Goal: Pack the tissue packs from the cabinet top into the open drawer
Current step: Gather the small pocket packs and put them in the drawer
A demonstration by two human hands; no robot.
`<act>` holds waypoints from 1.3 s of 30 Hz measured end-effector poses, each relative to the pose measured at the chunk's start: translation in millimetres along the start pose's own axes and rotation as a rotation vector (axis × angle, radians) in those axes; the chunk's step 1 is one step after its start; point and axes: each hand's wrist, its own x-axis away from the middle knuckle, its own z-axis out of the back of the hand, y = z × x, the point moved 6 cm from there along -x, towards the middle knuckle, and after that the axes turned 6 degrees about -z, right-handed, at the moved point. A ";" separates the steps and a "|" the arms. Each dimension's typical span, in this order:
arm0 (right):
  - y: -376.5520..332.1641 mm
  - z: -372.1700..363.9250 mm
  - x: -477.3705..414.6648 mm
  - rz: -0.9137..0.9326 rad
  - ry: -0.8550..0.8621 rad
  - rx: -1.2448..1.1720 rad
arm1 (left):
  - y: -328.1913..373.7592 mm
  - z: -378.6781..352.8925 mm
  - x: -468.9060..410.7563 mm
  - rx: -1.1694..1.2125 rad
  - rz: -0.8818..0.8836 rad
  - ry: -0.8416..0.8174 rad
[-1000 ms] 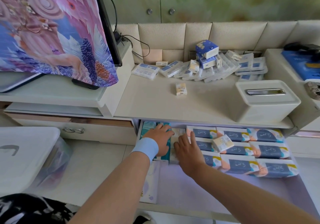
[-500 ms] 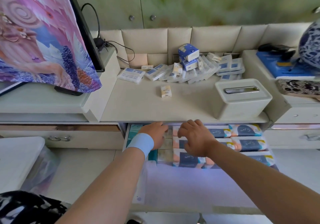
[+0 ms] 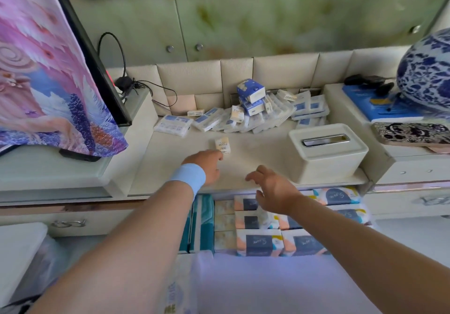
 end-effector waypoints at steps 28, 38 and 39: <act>7.0 26.7 -246.2 -0.186 0.279 0.530 | -163.8 24.2 -183.7 0.155 0.345 0.272; -16.4 -24.3 -206.6 0.143 0.311 0.166 | -167.9 14.1 -227.3 0.046 0.275 0.171; -13.9 -28.2 -206.4 0.110 0.271 0.137 | -167.6 12.4 -229.2 0.031 0.285 0.159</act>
